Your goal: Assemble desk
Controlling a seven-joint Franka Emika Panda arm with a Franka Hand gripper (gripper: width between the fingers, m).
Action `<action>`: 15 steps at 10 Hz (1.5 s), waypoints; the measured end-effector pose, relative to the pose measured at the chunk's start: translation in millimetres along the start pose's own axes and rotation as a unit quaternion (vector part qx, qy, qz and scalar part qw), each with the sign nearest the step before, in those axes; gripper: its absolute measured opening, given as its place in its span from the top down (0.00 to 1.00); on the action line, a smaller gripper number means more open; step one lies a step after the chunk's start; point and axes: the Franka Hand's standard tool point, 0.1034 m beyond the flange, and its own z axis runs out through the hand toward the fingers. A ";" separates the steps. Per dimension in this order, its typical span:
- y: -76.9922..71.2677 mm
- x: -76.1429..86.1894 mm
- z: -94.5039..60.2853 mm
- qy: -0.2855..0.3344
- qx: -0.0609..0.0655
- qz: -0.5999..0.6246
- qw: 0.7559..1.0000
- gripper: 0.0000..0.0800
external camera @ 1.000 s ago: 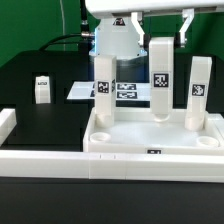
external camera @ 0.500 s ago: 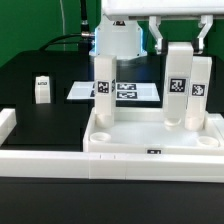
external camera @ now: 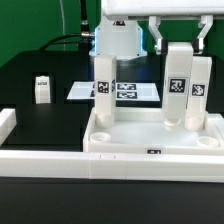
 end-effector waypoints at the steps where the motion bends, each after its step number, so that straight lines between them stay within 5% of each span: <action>1: -10.4 -1.7 0.3 -0.001 0.004 0.000 1.000 0.64; 3: -25.0 -4.0 0.0 0.000 0.009 0.006 1.000 0.64; 15: -39.7 -4.1 11.0 0.002 0.006 -0.038 0.999 0.64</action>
Offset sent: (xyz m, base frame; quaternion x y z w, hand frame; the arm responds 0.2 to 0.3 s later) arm 0.0000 0.0000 0.0000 0.0000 0.0000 0.0000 1.0000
